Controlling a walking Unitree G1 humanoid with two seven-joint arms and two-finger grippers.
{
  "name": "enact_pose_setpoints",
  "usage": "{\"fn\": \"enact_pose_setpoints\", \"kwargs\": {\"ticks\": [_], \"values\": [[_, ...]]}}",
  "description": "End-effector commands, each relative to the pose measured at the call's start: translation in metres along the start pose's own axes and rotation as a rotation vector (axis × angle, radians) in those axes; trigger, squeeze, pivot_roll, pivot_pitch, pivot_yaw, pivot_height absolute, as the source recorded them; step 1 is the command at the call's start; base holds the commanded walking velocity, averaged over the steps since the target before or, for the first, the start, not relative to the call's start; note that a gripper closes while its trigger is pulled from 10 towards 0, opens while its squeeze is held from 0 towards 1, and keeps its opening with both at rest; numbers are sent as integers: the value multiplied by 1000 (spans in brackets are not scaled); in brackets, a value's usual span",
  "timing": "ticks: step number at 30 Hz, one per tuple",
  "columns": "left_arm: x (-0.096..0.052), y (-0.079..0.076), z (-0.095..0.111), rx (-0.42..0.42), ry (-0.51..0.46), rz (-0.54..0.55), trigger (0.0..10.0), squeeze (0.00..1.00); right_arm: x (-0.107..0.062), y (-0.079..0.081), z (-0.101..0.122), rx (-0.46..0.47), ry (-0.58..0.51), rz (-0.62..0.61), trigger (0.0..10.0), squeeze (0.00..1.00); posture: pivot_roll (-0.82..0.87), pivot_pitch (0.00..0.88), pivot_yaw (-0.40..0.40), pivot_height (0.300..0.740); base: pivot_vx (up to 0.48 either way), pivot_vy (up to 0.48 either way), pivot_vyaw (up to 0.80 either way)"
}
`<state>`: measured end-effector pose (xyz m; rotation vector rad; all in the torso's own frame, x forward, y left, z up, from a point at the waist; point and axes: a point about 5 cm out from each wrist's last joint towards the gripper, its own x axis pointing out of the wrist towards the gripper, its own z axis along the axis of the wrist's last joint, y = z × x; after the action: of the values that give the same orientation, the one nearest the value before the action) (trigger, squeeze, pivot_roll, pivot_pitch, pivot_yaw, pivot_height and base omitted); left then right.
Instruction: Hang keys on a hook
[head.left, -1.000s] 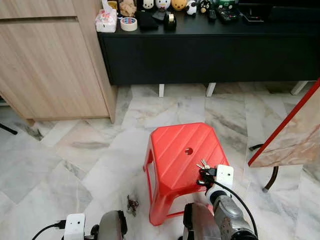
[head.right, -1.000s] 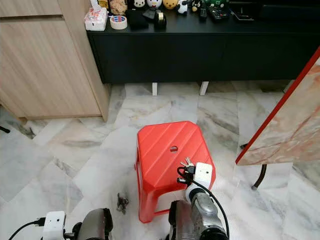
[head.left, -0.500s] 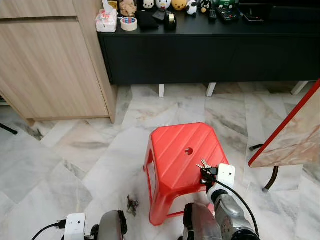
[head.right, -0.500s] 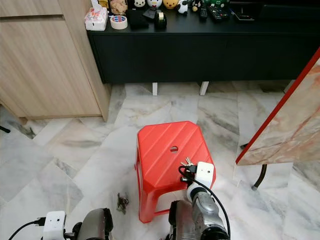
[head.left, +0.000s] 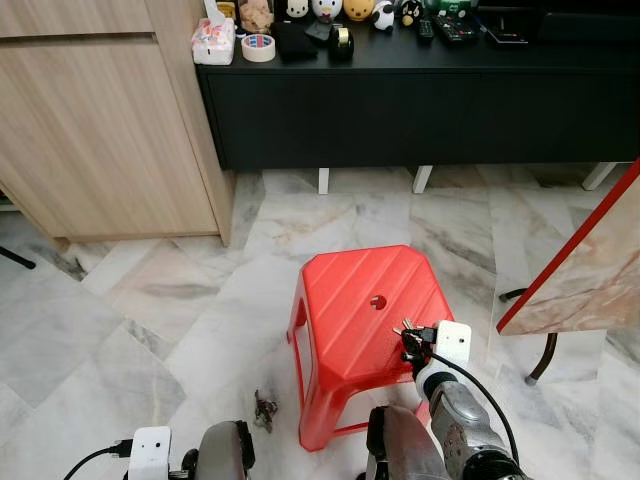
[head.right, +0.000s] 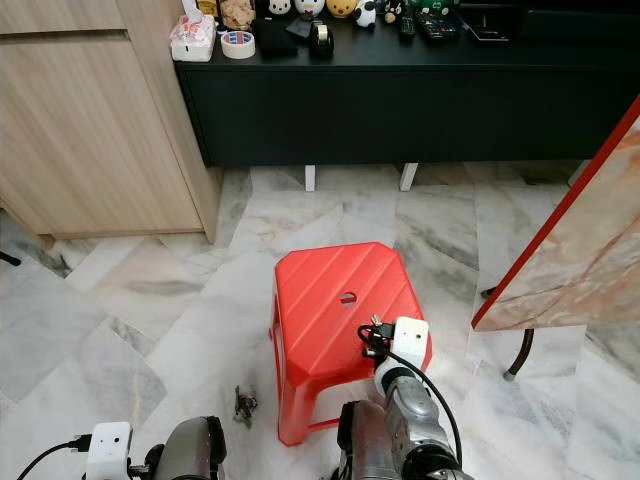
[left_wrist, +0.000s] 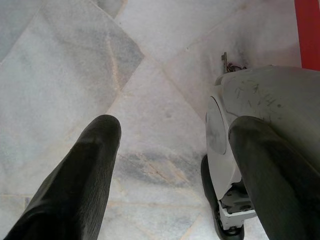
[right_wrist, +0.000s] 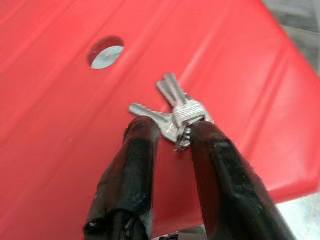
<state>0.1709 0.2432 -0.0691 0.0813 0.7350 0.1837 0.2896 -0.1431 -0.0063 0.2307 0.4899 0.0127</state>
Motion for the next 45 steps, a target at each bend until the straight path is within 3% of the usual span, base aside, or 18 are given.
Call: {"fn": "enact_pose_setpoints", "kwargs": {"ticks": [1, 23, 28, 29, 30, 31, 32, 33, 34, 40, 41, 42, 45], "values": [[-9, -22, -29, 47, 128, -100, 10000, 0, -1, -1, -5, 0, 29, 2, 0, 0, 34, 153, -85, 586, 0, 0, 0], [-9, -23, -29, 52, 134, -108, 10000, 0, 0, -1, -2, 13, 17, 5, 0, 0, 36, 148, -83, 586, 0, 0, 0], [-9, -22, -30, 54, 141, -104, 10000, 0, 0, -3, 6, 33, -51, -13, 0, 0, 36, 148, -83, 586, 0, 0, 0], [-9, -21, -30, 55, 143, -103, 10000, 0, 0, -5, 7, 29, -57, -29, 6980, 0, 36, 147, -83, 586, 0, 0, 0], [-9, -21, -30, 55, 143, -103, 10000, 0, 0, -5, 7, 29, -57, -29, 6980, 0, 36, 147, -83, 586, 0, 0, 0], [-9, -21, -30, 55, 144, -103, 10000, 0, 0, -6, 5, 23, -50, -42, 10000, 0, 35, 147, -82, 586, 0, 0, 0], [-9, -21, -30, 55, 145, -103, 10000, 0, -2, -9, 1, 28, -31, -52, 10000, 482, 35, 147, -82, 586, 0, 0, 0], [-9, -21, -30, 55, 145, -103, 10000, 0, -2, -10, 0, 28, -28, -54, 10000, 482, 35, 147, -82, 586, 0, 0, 0], [-9, -21, -30, 55, 145, -103, 10000, 0, -2, -10, 0, 28, -26, -56, 10000, 1000, 35, 147, -82, 586, 0, 0, 0], [-9, -20, -30, 55, 147, -105, 10000, 0, -3, -13, -3, 20, -15, -82, 10000, 1000, 36, 148, -81, 586, 0, 0, 0], [-9, -20, -30, 55, 147, -104, 10000, 0, -3, -12, -3, 19, -15, -82, 10000, 98, 35, 148, -81, 586, 0, 0, 0], [-9, -20, -30, 55, 148, -104, 10000, 0, -3, -12, -3, 18, -15, -82, 10000, 0, 35, 148, -81, 586, 0, 0, 0], [-9, -19, -31, 55, 148, -102, 10000, 0, -3, -11, -2, 20, -22, -76, 10000, 0, 35, 148, -81, 586, 0, 0, 0]]}}
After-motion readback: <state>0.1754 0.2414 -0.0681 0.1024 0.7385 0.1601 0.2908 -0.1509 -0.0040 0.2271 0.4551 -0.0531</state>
